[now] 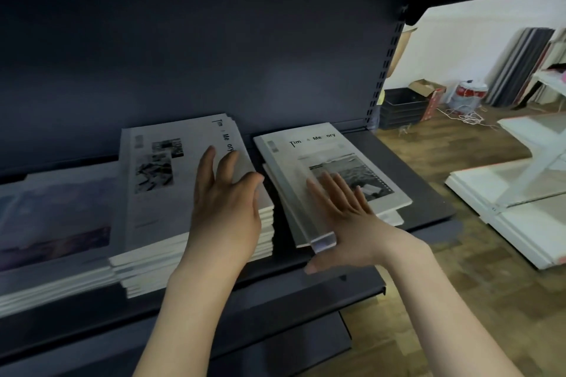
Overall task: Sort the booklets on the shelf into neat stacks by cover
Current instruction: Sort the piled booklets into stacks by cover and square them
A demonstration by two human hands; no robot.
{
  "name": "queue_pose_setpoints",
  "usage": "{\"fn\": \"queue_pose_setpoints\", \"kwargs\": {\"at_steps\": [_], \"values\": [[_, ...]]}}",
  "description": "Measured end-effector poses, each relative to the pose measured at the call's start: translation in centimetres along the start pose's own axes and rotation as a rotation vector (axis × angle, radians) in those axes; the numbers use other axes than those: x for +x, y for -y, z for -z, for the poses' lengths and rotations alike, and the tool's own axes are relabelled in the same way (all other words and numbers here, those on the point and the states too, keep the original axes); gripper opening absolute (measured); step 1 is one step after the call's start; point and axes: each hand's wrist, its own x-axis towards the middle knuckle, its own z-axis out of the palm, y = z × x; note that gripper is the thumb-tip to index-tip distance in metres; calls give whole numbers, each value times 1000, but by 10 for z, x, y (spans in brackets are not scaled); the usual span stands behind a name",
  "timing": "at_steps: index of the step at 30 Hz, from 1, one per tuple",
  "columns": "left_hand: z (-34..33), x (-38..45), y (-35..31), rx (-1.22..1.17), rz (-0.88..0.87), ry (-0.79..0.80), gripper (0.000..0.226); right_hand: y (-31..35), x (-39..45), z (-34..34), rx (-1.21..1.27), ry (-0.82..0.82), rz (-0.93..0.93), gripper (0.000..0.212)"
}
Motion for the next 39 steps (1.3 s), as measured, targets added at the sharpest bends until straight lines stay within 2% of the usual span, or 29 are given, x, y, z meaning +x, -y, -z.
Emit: {"fn": "queue_pose_setpoints", "kwargs": {"at_steps": [3, 7, 16, 20, 24, 28, 31, 35, 39], "values": [[-10, -1, -16, -36, -40, -10, 25, -6, 3, -5, -74, 11, 7, 123], [-18, -1, -27, -24, -20, 23, 23, -11, 8, 1, -127, -59, 37, 111], [-24, 2, -28, 8, -35, -47, 19, -29, 3, 24, 26, -90, 127, 76], [-22, 4, -28, 14, -14, -32, 28, -29, -2, 28, 111, -222, 181, 51], [-15, 4, -37, -54, -12, -13, 40, -23, 2, 30, 80, -500, 110, 47], [-17, 1, -49, -81, 8, 24, 41, -37, 7, 45, 327, -673, 19, 29], [-32, 2, -66, -155, 55, 129, 39, -45, 7, 50, 427, -765, 1, 12], [-70, 12, -70, -51, -22, 217, 49, -45, 3, 44, 494, -816, 46, 10], [-100, 25, -70, 57, -67, 319, 69, -43, -1, 38, 479, -765, 104, 20]]}}
